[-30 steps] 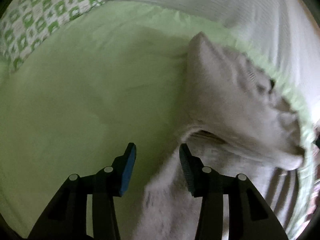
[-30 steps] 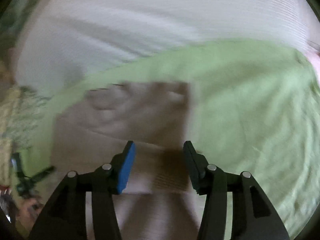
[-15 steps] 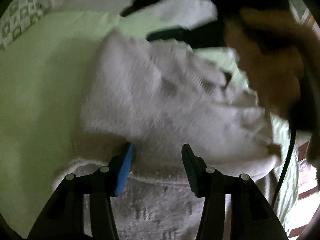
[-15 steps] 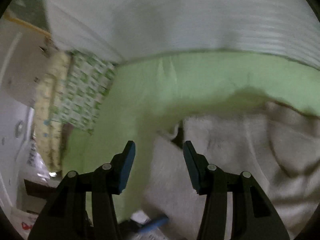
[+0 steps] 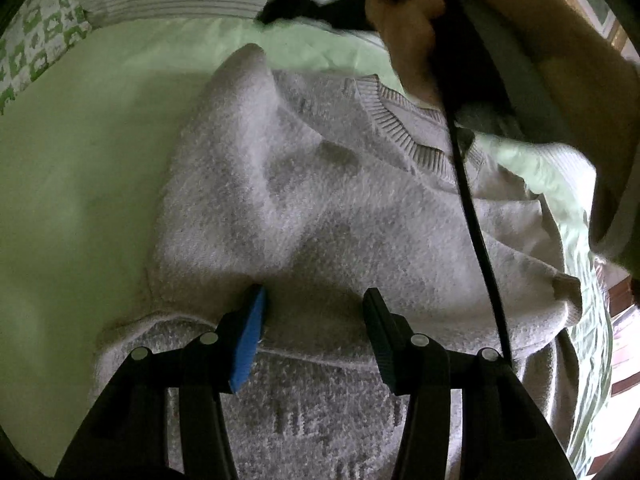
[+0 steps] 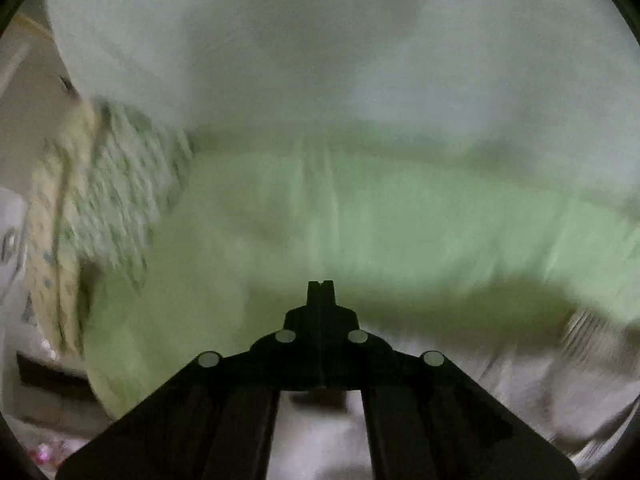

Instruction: Fold small clothes

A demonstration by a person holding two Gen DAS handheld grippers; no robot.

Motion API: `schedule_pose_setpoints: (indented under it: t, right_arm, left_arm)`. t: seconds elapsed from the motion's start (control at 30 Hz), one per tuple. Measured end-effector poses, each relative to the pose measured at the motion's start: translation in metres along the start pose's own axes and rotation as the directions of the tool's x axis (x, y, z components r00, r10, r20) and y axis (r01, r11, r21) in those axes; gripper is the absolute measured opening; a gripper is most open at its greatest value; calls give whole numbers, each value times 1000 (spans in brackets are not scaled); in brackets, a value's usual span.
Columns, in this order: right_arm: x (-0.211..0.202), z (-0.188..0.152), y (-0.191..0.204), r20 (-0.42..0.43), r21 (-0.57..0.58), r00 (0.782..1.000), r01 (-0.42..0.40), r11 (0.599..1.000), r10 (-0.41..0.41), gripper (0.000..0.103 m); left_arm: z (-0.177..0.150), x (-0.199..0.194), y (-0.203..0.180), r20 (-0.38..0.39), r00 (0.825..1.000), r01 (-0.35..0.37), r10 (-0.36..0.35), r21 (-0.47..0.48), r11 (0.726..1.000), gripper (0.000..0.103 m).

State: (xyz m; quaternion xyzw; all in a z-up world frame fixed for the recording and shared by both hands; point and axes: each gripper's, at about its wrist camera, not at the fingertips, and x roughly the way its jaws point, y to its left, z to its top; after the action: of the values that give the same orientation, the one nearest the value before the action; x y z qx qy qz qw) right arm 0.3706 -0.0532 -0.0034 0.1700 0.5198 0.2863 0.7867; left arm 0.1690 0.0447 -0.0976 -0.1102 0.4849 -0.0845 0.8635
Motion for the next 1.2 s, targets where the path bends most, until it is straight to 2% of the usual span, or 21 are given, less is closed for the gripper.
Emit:
schedule_pose_setpoints:
  t: [0.07, 0.13, 0.17, 0.23, 0.33, 0.4, 0.47, 0.5, 0.53, 0.57, 0.6, 0.63, 0.67, 0.73, 0.8, 0.87, 0.97, 1.0, 1.1, 1.17, 1.2]
  right_arm:
    - [-9, 9, -5, 54, 43, 999, 2, 999, -5, 0]
    - [-4, 9, -11, -4, 78, 999, -42, 996, 43, 1]
    - [-1, 5, -11, -55, 71, 998, -33, 997, 37, 1]
    - [-2, -9, -3, -94, -3, 995, 18, 1000, -18, 2]
    - [-3, -21, 4, -136, -37, 990, -31, 999, 26, 4]
    - [5, -27, 7, -190, -38, 981, -38, 999, 30, 18]
    - [11, -33, 7, -217, -53, 976, -24, 998, 12, 54]
    - [12, -34, 7, -219, -65, 976, -24, 998, 9, 56]
    - [14, -36, 8, -228, -71, 973, -34, 997, 17, 56]
    - [18, -37, 10, -245, -75, 969, -27, 997, 8, 49]
    - [29, -39, 14, -268, -95, 963, 4, 995, -29, 34]
    - [33, -40, 14, -278, -111, 959, 14, 994, -45, 6]
    - [35, -38, 16, -262, -123, 963, 28, 992, -59, 5]
    - [33, -28, 24, -160, -149, 986, 18, 989, -42, 4]
    - [36, -23, 24, -96, -136, 993, 54, 989, -67, 3]
    - [33, -18, 22, -50, -100, 997, 50, 994, -55, 3]
    - [1, -21, 15, 10, -47, 1000, -2, 999, 3, 7]
    - [-18, -28, 14, 38, -61, 999, -12, 998, 14, 7]
    - [-61, -62, 6, 59, -68, 998, 0, 998, 4, 7]
    - [-82, -93, -4, 56, -36, 998, -4, 999, 6, 8]
    - [-95, -117, -13, 55, -16, 998, 26, 1000, -25, 8]
  left_arm:
    - [4, 1, -2, -2, 1000, 7, -7, -7, 1000, 50]
    - [8, 1, 0, -1, 1000, 22, -22, -22, 1000, 51]
    - [8, 0, 2, -3, 1000, 27, -27, -26, 999, 51]
    - [8, 2, 1, -4, 1000, 25, -25, -20, 999, 51]
    - [8, 2, -2, -4, 1000, 18, -18, -6, 1000, 51]
    - [8, 1, -1, -7, 1000, 23, -23, -9, 1000, 51]
    - [8, -3, 4, -7, 1000, 29, -29, -13, 999, 51]
    - [8, -4, 5, -8, 999, 32, -32, -14, 999, 51]
    - [7, -4, 4, -8, 999, 34, -34, -14, 999, 51]
    - [7, -3, 4, -9, 999, 33, -33, -11, 999, 51]
    - [7, -3, 4, -10, 1000, 29, -29, -4, 1000, 51]
    - [6, -2, 2, -10, 1000, 22, -22, 5, 1000, 51]
    - [5, -2, 1, -10, 1000, 17, -17, 11, 1000, 50]
    - [5, -3, -2, -13, 1000, 7, -7, 25, 1000, 51]
    - [5, -2, -3, -24, 1000, 10, -9, 26, 1000, 51]
    - [6, -9, 1, -21, 999, 31, -30, 19, 999, 51]
    - [10, -32, 12, 23, 998, 56, -56, -15, 998, 54]
    - [14, -43, 19, 55, 997, 49, -48, -27, 998, 59]
    - [33, -53, 34, 85, 994, 67, -62, -57, 996, 60]
    - [51, -51, 43, 93, 994, 71, -65, -66, 995, 60]
    - [63, -46, 45, 98, 993, 69, -63, -61, 996, 60]
